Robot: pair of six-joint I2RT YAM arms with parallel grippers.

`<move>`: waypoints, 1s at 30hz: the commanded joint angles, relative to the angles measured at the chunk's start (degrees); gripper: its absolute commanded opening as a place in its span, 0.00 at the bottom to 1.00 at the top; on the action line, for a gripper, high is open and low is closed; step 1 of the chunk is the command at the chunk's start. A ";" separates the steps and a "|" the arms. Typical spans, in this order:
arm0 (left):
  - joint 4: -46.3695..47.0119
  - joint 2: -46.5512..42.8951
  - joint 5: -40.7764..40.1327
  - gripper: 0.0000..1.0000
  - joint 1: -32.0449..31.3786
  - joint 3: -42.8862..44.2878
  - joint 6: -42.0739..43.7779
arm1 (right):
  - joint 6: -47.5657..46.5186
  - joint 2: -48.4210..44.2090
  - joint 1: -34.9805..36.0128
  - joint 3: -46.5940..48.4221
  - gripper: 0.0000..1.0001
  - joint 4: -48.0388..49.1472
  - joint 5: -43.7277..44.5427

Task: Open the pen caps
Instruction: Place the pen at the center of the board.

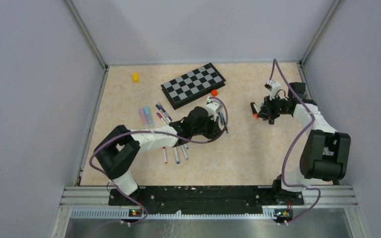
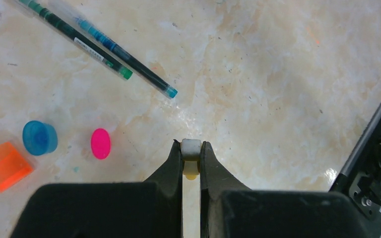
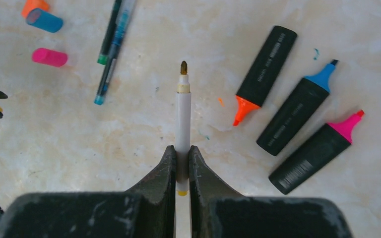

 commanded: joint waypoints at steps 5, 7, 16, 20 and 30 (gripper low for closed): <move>-7.27 8.72 -6.79 0.06 -2.37 9.37 5.12 | 6.93 0.59 -6.53 0.61 0.00 5.67 8.98; -8.65 10.25 -7.42 0.06 -2.46 10.95 5.78 | 9.09 0.93 -8.52 0.40 0.00 7.00 11.05; -12.66 13.94 -10.83 0.11 -2.65 15.08 7.28 | 13.06 4.34 -14.02 0.24 0.02 8.33 14.56; -14.81 14.41 -11.41 0.17 -2.69 15.35 7.50 | 13.37 7.01 -15.18 0.77 0.03 7.84 15.75; -15.71 14.61 -11.80 0.22 -2.78 15.21 7.50 | 13.33 10.92 -15.43 1.65 0.10 6.55 14.87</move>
